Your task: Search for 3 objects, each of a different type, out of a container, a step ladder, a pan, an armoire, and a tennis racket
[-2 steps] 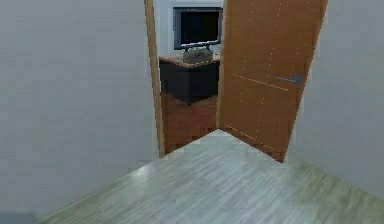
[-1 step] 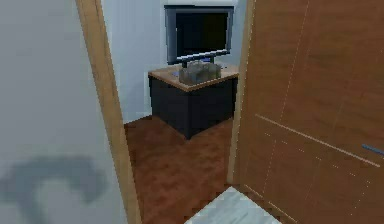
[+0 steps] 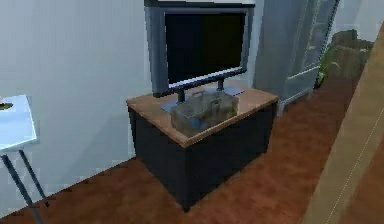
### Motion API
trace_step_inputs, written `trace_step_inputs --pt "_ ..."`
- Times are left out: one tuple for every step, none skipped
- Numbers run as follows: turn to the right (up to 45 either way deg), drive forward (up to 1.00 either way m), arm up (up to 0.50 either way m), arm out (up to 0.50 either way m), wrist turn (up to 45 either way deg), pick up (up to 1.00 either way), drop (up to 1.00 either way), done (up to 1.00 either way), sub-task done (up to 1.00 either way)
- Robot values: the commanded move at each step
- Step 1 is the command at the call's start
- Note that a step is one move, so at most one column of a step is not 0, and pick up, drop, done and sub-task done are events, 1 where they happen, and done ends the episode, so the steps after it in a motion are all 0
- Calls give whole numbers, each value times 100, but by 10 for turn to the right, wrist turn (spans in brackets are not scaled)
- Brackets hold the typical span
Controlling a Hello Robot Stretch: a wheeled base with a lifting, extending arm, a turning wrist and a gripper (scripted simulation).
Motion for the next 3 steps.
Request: trace_step_inputs --pt "60 0 0 0 0 0 0 0 0" --pt "0 20 0 0 0 0 0 0 0" --pt "90 0 0 0 0 0 0 0 0"
